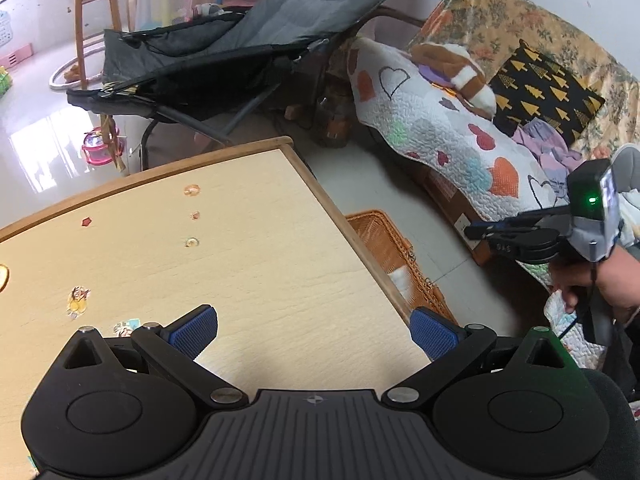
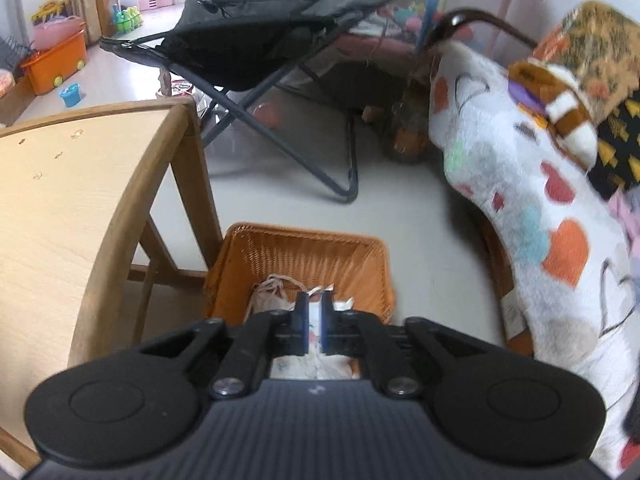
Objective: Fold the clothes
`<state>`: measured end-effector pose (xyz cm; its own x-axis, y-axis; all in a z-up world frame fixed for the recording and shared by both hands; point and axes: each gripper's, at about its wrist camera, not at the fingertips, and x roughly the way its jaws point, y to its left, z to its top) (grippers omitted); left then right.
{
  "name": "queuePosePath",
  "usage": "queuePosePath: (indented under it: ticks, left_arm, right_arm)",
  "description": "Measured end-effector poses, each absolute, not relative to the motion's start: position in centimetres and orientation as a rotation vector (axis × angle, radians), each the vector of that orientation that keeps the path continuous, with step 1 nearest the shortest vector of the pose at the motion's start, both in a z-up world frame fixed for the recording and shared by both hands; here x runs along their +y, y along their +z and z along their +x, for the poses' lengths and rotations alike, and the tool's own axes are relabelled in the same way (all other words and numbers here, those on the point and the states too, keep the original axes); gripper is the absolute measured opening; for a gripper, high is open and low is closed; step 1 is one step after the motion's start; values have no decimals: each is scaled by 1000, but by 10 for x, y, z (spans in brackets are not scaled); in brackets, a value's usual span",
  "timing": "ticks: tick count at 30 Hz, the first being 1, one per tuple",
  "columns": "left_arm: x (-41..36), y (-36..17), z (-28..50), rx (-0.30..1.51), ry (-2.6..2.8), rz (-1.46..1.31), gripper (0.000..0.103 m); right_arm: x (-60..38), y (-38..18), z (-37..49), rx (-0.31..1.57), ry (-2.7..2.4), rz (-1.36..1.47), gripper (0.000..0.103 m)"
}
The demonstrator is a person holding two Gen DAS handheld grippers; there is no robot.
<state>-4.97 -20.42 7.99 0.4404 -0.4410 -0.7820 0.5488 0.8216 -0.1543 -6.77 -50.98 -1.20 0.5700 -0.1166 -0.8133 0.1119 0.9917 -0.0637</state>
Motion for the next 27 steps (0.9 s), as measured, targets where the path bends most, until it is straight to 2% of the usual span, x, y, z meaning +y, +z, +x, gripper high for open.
queuePosePath:
  ticks: [2,3,4,14,19,27]
  left_arm:
    - [-202,76,-50,941,-610,142,103]
    - [-202,72,-49,949,-606,148,103]
    - [-202,69,-48,956,-602,155,103]
    - [-231,48,-19,923,-580,183,103]
    - [-246,41,-10,906,-581,221,103]
    - [-251,32,4,923,-582,192,103]
  right_arm:
    - [-512,-30,-65,1005,-145,17,18]
    - [-515,-45,-62,1030,-144,35,33]
    - [-517,-59,-60,1056,-143,54,40]
    - [-537,-207,-30,1246,-108,147,42]
    - [-535,-247,-21,1276,-99,173,42]
    - [-533,-279,-9,1296,-92,171,42]
